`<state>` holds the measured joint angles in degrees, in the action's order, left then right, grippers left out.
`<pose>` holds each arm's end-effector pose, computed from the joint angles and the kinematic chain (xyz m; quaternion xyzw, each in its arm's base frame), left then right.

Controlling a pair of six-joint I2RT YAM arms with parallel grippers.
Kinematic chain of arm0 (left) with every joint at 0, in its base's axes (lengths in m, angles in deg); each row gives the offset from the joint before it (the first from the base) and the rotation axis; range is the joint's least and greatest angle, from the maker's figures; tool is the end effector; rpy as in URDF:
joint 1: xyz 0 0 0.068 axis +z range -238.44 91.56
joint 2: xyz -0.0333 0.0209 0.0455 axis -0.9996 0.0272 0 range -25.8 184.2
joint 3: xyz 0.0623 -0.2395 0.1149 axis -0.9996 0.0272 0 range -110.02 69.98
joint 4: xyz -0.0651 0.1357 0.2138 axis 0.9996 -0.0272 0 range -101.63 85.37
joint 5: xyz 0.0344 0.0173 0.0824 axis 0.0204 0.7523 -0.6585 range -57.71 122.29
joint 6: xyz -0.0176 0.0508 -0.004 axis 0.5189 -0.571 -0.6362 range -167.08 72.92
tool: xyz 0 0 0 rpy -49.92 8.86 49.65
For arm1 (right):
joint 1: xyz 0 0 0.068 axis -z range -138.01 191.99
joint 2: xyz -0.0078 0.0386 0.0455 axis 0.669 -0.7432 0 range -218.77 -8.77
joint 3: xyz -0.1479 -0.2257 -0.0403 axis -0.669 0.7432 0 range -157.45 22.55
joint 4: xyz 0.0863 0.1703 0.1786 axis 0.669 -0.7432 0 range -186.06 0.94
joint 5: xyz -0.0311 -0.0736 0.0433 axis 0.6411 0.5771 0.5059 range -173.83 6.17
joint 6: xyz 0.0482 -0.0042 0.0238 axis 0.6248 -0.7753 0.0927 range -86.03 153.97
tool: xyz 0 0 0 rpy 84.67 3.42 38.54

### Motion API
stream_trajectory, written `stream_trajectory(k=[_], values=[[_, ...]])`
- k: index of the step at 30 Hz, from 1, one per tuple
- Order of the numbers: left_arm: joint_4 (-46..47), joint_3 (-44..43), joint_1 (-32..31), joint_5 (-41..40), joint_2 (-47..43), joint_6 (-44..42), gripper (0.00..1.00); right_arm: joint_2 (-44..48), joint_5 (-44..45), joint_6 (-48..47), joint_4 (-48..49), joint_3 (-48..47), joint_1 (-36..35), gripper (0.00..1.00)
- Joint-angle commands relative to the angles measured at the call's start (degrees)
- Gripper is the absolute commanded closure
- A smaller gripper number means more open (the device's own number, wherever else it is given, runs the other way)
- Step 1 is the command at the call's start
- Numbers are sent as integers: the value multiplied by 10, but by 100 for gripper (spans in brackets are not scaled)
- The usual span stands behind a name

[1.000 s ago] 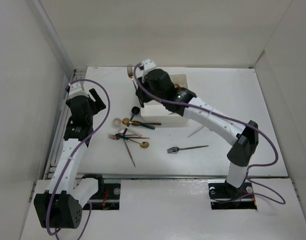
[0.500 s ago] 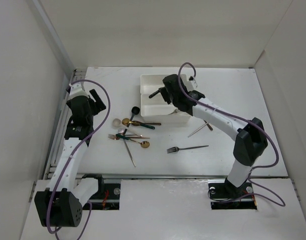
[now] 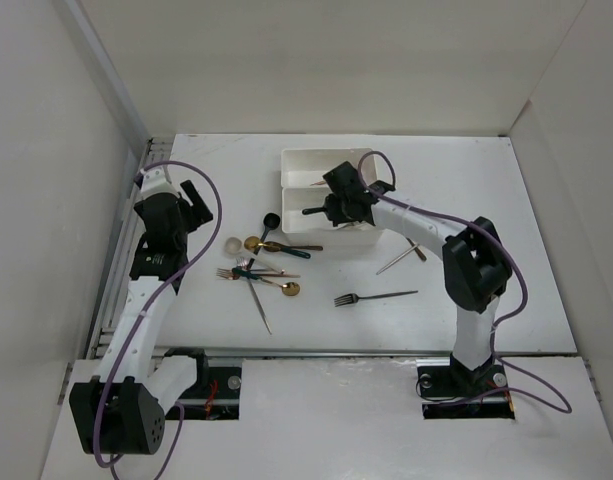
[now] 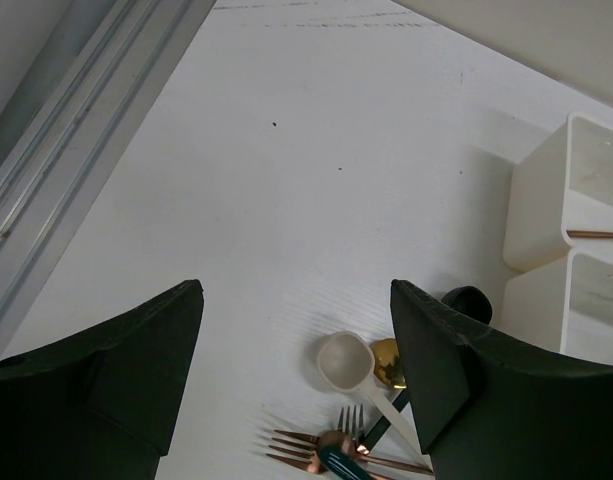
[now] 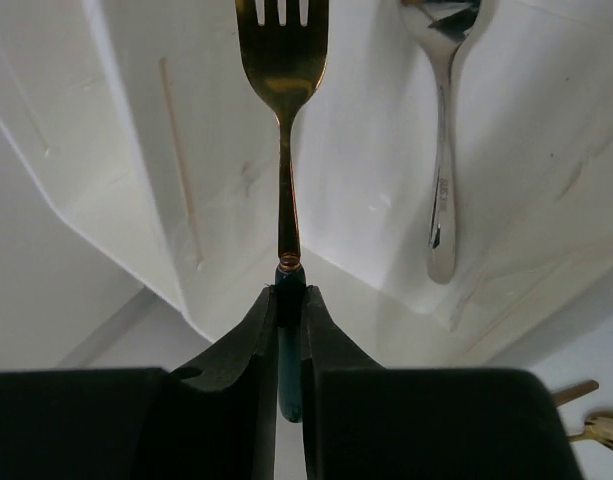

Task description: Sort the eating utensils into containers

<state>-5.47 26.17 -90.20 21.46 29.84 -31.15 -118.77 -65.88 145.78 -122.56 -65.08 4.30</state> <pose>0.2295 -0.0005 0.3161 -0.1544 0.7641 -0.0228 0.6259 0.3391 0.2483 0.2346 0.6056 0.7259 0.2405 0.2202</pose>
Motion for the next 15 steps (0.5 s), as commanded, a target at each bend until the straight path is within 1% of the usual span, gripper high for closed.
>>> stream_trajectory(k=[1,2,3,5,6,7,8,9,10,11,12,13,14,15], values=[[17,3,3,-6,-16,-5,28,-5,-27,50,-24,-32,8,96],[9,3,3,-6,-16,2,28,-5,-32,50,-24,-32,8,90],[-5,3,3,1,-16,10,28,-5,-32,50,-24,-27,8,75],[-20,3,-3,21,-16,37,30,1,-39,39,-18,-27,8,64],[-25,3,-3,31,-11,43,32,11,-39,32,-12,-27,8,55],[-30,3,-9,51,-11,50,32,16,-29,5,-6,-27,2,52],[-37,3,-9,59,-11,56,33,22,3,-16,-6,-35,-5,47],[-37,3,-9,64,-4,62,33,28,24,-41,2,-44,-5,45],[-45,3,-9,70,-4,76,33,34,47,-103,2,-56,-14,38],[-53,3,-9,78,3,82,33,34,91,-136,-5,-69,-20,35],[-53,3,-9,84,3,82,34,34,109,-175,-5,-88,-31,31],[-60,3,-14,89,3,89,34,46,117,-224,17,-88,-31,29],[-68,3,-14,95,10,96,34,52,118,-377,52,-88,-31,29],[-68,3,-14,100,10,97,35,59,59,-485,106,-77,-36,29]])
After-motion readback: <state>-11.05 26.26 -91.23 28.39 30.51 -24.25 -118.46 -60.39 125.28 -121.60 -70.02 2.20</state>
